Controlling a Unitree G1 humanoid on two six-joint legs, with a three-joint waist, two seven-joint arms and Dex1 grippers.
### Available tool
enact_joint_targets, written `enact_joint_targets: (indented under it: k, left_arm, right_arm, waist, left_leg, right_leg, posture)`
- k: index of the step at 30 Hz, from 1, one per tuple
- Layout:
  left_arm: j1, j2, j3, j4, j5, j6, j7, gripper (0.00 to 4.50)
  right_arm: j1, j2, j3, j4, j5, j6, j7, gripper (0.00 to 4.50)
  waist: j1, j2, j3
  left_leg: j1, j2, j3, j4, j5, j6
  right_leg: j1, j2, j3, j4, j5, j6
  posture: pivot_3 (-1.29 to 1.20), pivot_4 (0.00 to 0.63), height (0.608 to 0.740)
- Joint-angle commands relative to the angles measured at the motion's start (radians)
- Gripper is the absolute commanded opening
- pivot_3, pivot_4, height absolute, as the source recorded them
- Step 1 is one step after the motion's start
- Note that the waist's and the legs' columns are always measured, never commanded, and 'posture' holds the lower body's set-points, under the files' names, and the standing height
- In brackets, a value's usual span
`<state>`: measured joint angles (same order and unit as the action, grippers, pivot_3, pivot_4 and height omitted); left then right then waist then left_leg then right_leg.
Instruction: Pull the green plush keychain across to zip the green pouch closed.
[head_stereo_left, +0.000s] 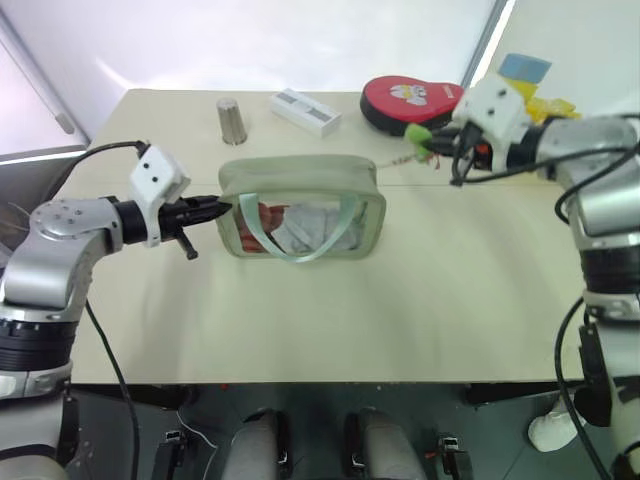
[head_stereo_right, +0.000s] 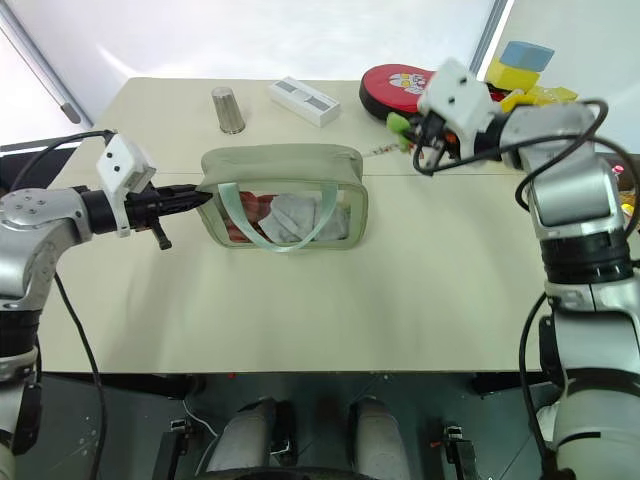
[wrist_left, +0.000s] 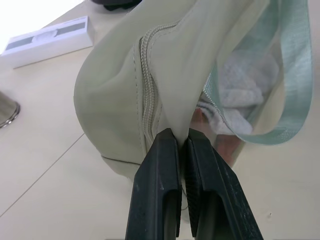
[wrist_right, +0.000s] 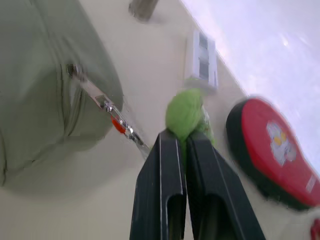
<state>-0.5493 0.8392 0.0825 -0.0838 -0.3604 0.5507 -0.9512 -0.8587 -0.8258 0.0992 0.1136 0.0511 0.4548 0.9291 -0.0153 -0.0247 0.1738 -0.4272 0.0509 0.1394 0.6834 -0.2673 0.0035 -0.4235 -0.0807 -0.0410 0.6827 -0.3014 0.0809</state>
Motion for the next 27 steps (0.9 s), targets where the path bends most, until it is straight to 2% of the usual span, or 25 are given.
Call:
enact_joint_targets:
  k: [1, 7, 10, 14, 15, 17, 19, 24, 25, 27]
  left_arm:
    - [-0.007, 0.004, -0.004, 0.004, 0.013, -0.005, 0.007, 0.00]
    - [-0.015, 0.004, -0.008, 0.010, 0.018, -0.005, 0.004, 0.00]
    - [-0.012, 0.008, -0.006, 0.004, 0.015, -0.001, 0.005, 0.00]
    - [-0.009, 0.007, -0.002, 0.003, 0.013, -0.002, 0.009, 0.00]
    - [-0.010, 0.006, -0.001, 0.005, 0.013, -0.004, 0.011, 0.00]
    - [-0.020, 0.011, 0.012, 0.016, 0.002, 0.004, 0.008, 0.74]
    - [-0.028, 0.025, 0.030, 0.027, -0.015, 0.015, -0.005, 1.55]
    - [-0.060, 0.105, 0.105, 0.089, -0.064, 0.047, -0.055, 4.18]
    - [-0.065, 0.127, 0.116, 0.109, -0.067, 0.049, -0.065, 4.45]
    - [-0.078, 0.160, 0.127, 0.149, -0.060, 0.054, -0.072, 4.45]
  right_arm:
    - [0.093, 0.045, -0.017, -0.026, -0.012, 0.025, -0.075, 0.03]
    - [0.229, 0.212, 0.001, -0.033, 0.022, 0.073, -0.151, 0.03]
    - [0.245, 0.240, 0.015, -0.029, 0.017, 0.065, -0.153, 0.03]
    - [0.188, 0.228, -0.012, 0.014, 0.026, 0.054, -0.141, 0.03]
    - [0.163, 0.214, -0.023, 0.025, 0.030, 0.045, -0.130, 0.32]
    - [0.110, 0.172, -0.052, 0.026, 0.068, 0.061, -0.070, 0.88]
    - [0.076, 0.123, -0.064, 0.013, 0.101, 0.078, -0.006, 1.87]
    - [0.008, -0.011, -0.104, -0.046, 0.208, 0.179, 0.153, 4.43]
    - [-0.005, -0.034, -0.109, -0.057, 0.232, 0.206, 0.184, 4.50]
    - [-0.021, -0.071, -0.115, -0.087, 0.274, 0.249, 0.232, 4.50]
  waist:
    - [0.000, 0.000, 0.000]
    - [-0.001, 0.001, 0.000]
    - [0.001, 0.000, 0.000]
    - [-0.001, 0.000, 0.000]
    - [-0.001, 0.000, 0.000]
    - [0.000, 0.001, 0.000]
    - [0.000, 0.001, 0.000]
    - [0.000, 0.001, 0.000]
    - [-0.002, 0.001, 0.001]
    - [-0.005, 0.001, 0.001]
  left_leg:
    - [0.000, 0.000, 0.000, 0.000, 0.000, 0.000]
    - [0.001, 0.000, 0.000, 0.000, 0.000, -0.001]
    - [0.001, 0.000, 0.000, 0.000, 0.000, -0.001]
    - [0.001, 0.000, 0.000, 0.000, 0.000, -0.001]
    - [0.001, 0.000, 0.000, 0.000, 0.000, -0.001]
    - [0.001, 0.000, 0.000, 0.000, 0.000, -0.001]
    - [0.001, 0.000, 0.000, 0.000, 0.000, -0.001]
    - [0.000, 0.000, -0.001, -0.001, 0.000, 0.000]
    - [0.000, 0.000, -0.001, -0.001, 0.000, 0.000]
    - [0.000, 0.000, 0.000, -0.001, 0.000, 0.000]
  right_leg:
    - [0.000, 0.000, 0.000, 0.000, 0.000, 0.000]
    - [0.001, 0.001, 0.000, 0.000, 0.000, 0.000]
    - [0.001, 0.001, 0.000, 0.000, 0.000, 0.000]
    - [0.001, 0.001, 0.000, 0.000, 0.000, 0.000]
    - [0.001, 0.001, 0.000, 0.000, 0.000, 0.000]
    - [0.001, 0.001, 0.000, 0.000, 0.000, 0.000]
    - [0.001, 0.001, 0.000, 0.000, 0.000, 0.000]
    - [-0.001, 0.001, 0.000, 0.000, 0.000, 0.000]
    - [-0.001, 0.001, 0.000, -0.001, 0.000, 0.000]
    - [-0.001, 0.001, 0.000, -0.001, 0.000, 0.000]
  posture:
    - [0.00, 0.150, 0.740]
    - [0.00, 0.150, 0.740]
    - [0.00, 0.150, 0.740]
    - [0.00, 0.150, 0.740]
    - [0.00, 0.150, 0.740]
    - [0.00, 0.150, 0.740]
    - [0.00, 0.150, 0.740]
    - [0.00, 0.150, 0.740]
    - [0.00, 0.150, 0.740]
    - [0.00, 0.150, 0.740]
